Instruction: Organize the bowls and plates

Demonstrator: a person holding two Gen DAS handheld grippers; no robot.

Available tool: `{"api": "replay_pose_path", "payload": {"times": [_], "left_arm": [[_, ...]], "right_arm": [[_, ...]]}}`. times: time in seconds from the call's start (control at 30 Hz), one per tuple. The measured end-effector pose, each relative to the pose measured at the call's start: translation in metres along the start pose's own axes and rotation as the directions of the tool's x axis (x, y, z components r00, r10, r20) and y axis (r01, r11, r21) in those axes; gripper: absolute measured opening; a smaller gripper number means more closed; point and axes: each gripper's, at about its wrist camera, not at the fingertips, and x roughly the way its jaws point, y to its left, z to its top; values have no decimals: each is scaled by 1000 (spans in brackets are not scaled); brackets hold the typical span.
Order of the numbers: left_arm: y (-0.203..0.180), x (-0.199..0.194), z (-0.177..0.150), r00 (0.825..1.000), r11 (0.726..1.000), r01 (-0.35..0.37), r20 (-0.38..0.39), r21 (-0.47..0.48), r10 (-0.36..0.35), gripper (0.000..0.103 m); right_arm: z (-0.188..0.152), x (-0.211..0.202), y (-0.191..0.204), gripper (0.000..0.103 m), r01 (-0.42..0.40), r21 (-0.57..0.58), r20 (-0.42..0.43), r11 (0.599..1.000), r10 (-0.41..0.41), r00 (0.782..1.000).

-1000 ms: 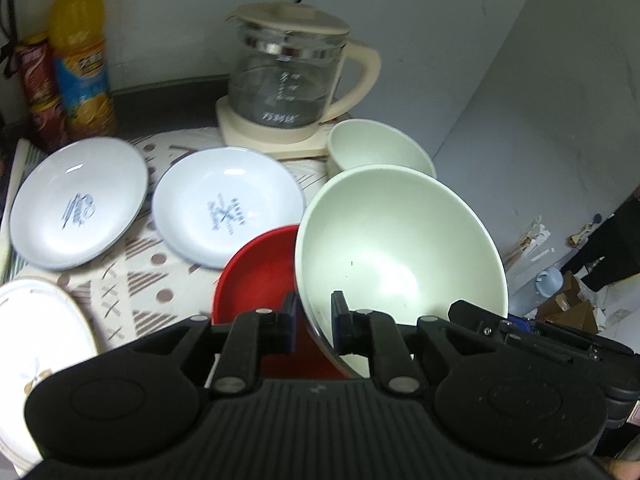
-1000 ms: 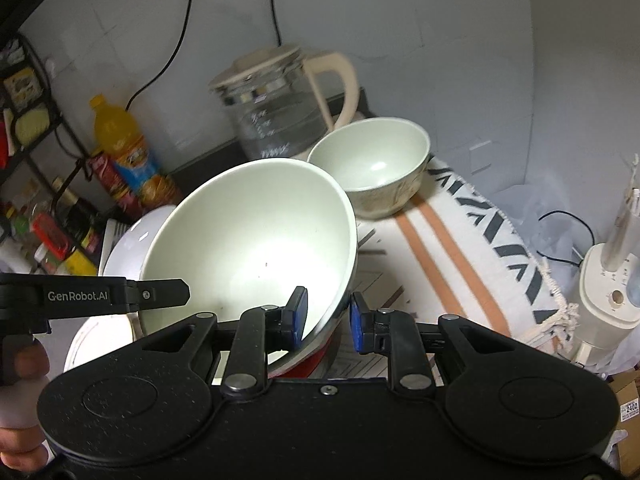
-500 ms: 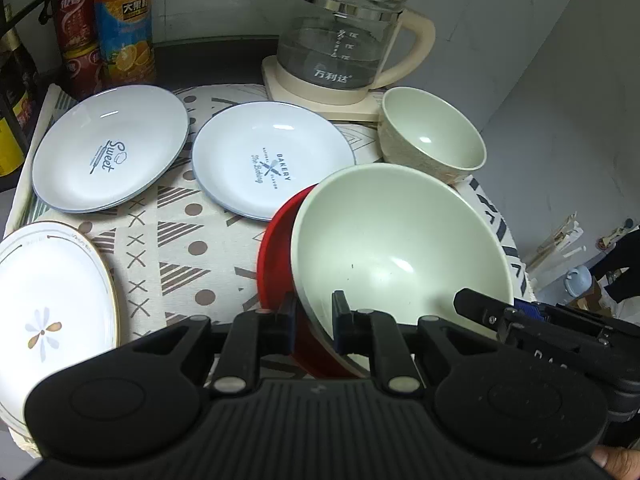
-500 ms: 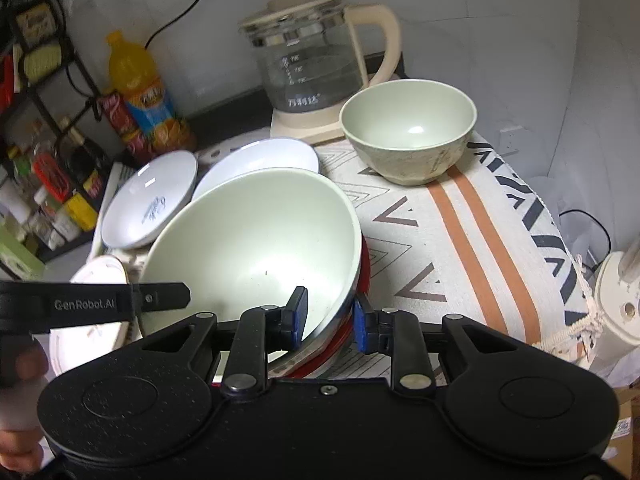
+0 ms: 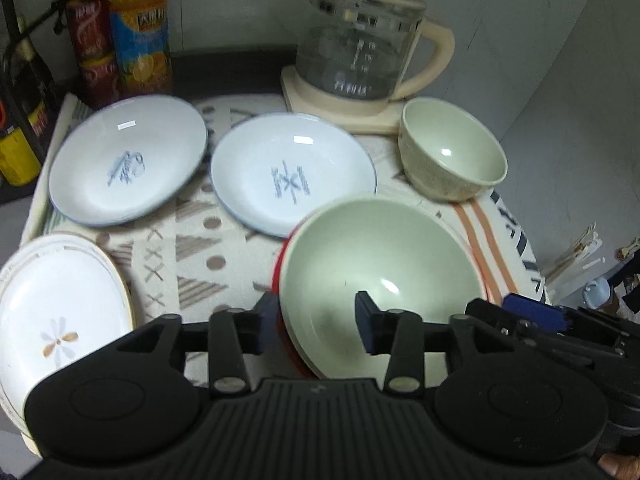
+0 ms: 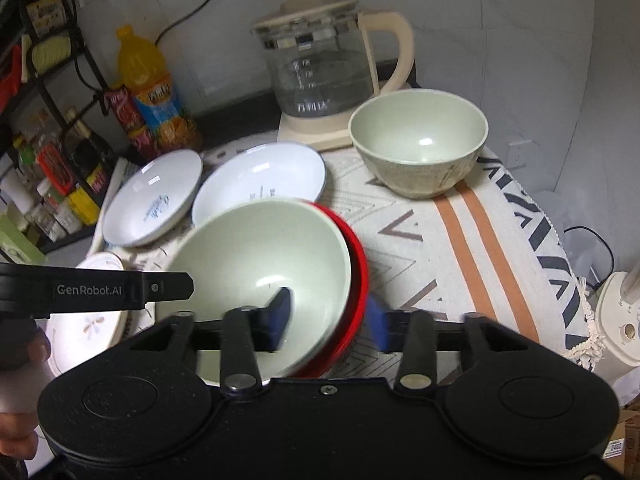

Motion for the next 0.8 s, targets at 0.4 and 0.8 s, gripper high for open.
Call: {"api": "replay_pose_path", "payload": {"times": [0.4, 0.8], "left_arm": [[-13, -24, 15, 994, 1000, -5, 109, 19, 3, 71], [-37, 7, 48, 994, 999, 41, 101, 28, -44, 79]], "right_arm": [[15, -28, -30, 87, 9, 78, 127, 997, -18, 992], [34, -21, -67, 90, 56, 172, 182, 983, -87, 979]]}}
